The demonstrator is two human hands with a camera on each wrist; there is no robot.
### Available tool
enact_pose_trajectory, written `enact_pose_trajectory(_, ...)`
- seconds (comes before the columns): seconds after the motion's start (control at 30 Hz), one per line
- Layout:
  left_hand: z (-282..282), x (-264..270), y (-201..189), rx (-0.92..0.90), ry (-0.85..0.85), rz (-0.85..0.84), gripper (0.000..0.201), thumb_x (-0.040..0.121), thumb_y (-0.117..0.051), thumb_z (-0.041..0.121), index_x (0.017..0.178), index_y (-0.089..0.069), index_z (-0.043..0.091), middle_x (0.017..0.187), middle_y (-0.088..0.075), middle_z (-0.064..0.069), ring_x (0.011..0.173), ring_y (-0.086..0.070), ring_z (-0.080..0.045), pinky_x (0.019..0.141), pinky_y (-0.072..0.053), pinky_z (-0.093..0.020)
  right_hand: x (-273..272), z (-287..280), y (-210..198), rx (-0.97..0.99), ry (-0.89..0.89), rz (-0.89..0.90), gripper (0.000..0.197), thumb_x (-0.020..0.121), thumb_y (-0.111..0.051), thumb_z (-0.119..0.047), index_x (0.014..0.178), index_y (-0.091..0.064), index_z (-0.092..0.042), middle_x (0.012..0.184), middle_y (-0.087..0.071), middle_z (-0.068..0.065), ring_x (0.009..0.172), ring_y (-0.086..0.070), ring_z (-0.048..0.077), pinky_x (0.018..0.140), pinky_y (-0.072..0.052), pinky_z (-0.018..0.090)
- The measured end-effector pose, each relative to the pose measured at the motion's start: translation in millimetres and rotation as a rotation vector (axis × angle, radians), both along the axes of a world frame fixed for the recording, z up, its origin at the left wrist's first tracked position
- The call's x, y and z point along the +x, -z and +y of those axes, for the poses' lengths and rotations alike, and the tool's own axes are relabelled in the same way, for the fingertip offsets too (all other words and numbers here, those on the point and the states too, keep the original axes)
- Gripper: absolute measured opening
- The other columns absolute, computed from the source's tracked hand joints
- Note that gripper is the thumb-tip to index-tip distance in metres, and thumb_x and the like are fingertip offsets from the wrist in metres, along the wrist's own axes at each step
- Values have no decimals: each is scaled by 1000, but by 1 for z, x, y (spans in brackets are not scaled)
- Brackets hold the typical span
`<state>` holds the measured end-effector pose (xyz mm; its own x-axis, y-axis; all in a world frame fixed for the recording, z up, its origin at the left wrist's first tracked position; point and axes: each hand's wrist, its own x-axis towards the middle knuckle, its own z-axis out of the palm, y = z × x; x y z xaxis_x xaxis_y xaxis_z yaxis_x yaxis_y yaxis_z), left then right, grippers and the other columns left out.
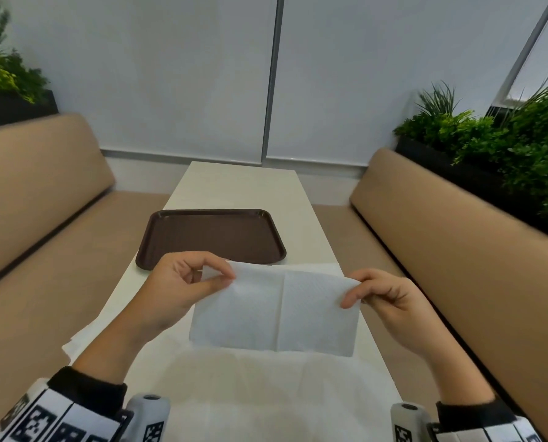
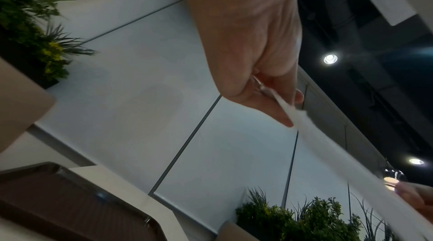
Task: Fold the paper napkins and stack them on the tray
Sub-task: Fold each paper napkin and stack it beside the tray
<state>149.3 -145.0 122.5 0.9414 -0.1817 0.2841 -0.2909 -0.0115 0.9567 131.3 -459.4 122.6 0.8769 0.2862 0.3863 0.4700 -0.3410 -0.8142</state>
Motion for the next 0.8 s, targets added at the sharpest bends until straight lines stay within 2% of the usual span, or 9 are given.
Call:
enact_pose_trajectory(0.07,0,3,0,73,-9,-14,33,78,-67,-4,69,-78,25,86,-75,0,86,-67,-14,78,-53,-21,1,-3,3,24,-15,50,51,83,-42,16,73,-76,-21,96,-69,-8,93,-65,12,82,-47,16)
enact_pose_trajectory(0.17,-4,8,-3,150,47,-3,34,83,-63,-4,76,-79,25,92,-76,2,93,-69,-9,78,-51,-15,2,-7,6,58,-45,152,36,69,-44,-2,78,-73,-20,111,-64,-8,110,-59,13,92,-46,25)
enact_pose_trajectory(0.23,-12,13,-3,244,94,-20,34,85,-62,-4,78,-79,25,92,-75,5,93,-69,-7,79,-51,-14,5,0,5,12,-32,141,19,71,-57,-23,86,-67,-27,121,-58,-14,121,-52,8,98,-41,29)
enact_pose_trajectory(0.33,-36,20,-9,456,160,-112,35,85,-64,-1,81,-78,31,90,-74,15,90,-68,-2,82,-53,-20,20,28,2,-173,-25,130,39,73,-74,-42,105,-53,-34,111,-65,-19,112,-56,0,86,-43,18)
enact_pose_trajectory(0.4,-50,27,-13,538,204,-153,34,86,-64,3,84,-77,35,89,-73,19,89,-68,0,83,-54,-22,33,46,3,-237,-31,138,38,78,-76,-36,104,-49,-35,88,-71,-20,94,-62,0,67,-43,10)
enact_pose_trajectory(0.47,-55,37,-18,557,219,-152,32,86,-64,5,87,-76,35,91,-73,20,91,-67,-1,85,-54,-25,46,48,6,-219,-10,110,32,82,-74,-26,102,-50,-35,69,-68,-18,76,-64,3,65,-42,8)
enact_pose_trajectory(0.6,-49,62,-18,502,178,-44,34,87,-63,3,88,-77,34,95,-73,18,97,-66,-1,92,-52,-29,62,18,12,-153,3,206,32,84,-72,-17,99,-50,-35,82,-75,-5,76,-68,8,72,-48,14)
enact_pose_trajectory(0.73,-38,88,-2,442,208,155,24,85,-68,11,93,-76,33,101,-74,3,95,-68,-29,90,-53,-45,76,-19,30,-129,-15,341,27,85,-69,-8,86,-55,-30,83,-74,-1,76,-66,15,75,-51,23)
enact_pose_trajectory(0.8,-42,101,14,410,246,288,30,84,-68,5,97,-76,31,99,-74,-8,89,-70,-30,85,-56,-44,90,-36,44,-198,-20,358,27,87,-63,-4,77,-65,-29,80,-71,-2,76,-63,13,75,-50,27)
